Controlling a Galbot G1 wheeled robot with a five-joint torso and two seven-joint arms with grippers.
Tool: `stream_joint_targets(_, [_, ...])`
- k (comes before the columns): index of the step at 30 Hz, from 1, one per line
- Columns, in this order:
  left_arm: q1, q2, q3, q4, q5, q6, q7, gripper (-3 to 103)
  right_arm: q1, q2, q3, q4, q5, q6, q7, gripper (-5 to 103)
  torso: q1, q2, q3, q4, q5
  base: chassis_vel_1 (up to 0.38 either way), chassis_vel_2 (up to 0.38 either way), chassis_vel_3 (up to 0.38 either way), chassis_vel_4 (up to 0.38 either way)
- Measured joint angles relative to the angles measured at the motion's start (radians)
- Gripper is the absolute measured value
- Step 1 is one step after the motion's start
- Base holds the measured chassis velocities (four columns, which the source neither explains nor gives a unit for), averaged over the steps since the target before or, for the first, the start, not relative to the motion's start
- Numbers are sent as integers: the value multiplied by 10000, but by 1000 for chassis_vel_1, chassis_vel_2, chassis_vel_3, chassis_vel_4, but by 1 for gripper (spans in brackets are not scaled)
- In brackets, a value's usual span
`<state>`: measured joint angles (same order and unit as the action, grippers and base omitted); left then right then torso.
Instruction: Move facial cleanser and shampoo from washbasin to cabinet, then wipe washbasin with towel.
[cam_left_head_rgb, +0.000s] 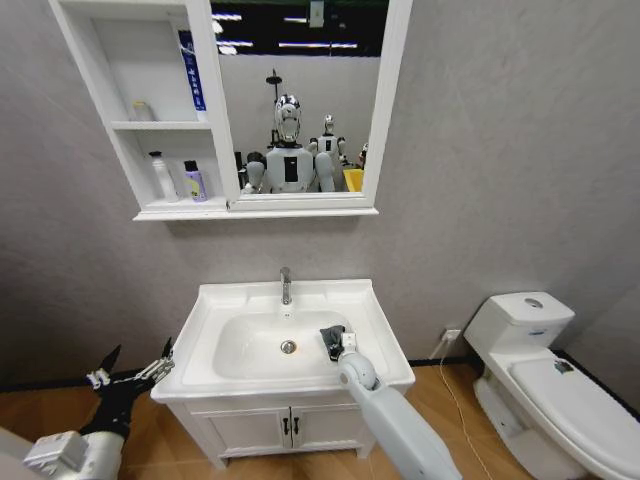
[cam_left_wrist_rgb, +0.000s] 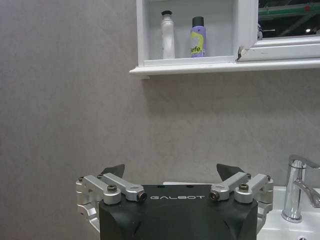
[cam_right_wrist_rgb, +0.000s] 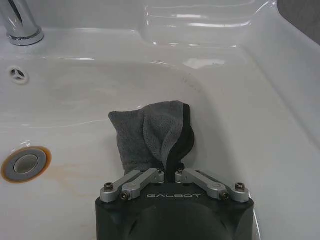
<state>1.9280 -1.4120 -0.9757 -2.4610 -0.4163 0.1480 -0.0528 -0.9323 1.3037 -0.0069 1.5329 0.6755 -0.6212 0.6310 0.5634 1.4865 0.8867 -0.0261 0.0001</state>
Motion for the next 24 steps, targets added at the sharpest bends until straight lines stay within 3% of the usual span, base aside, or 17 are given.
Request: stream_joint_targets(24, [0,0,0,0,0,0,0,100,616,906,-313,-1759,-746,653,-1241,4,1,-1,3,-5,-3,0,0,0,0])
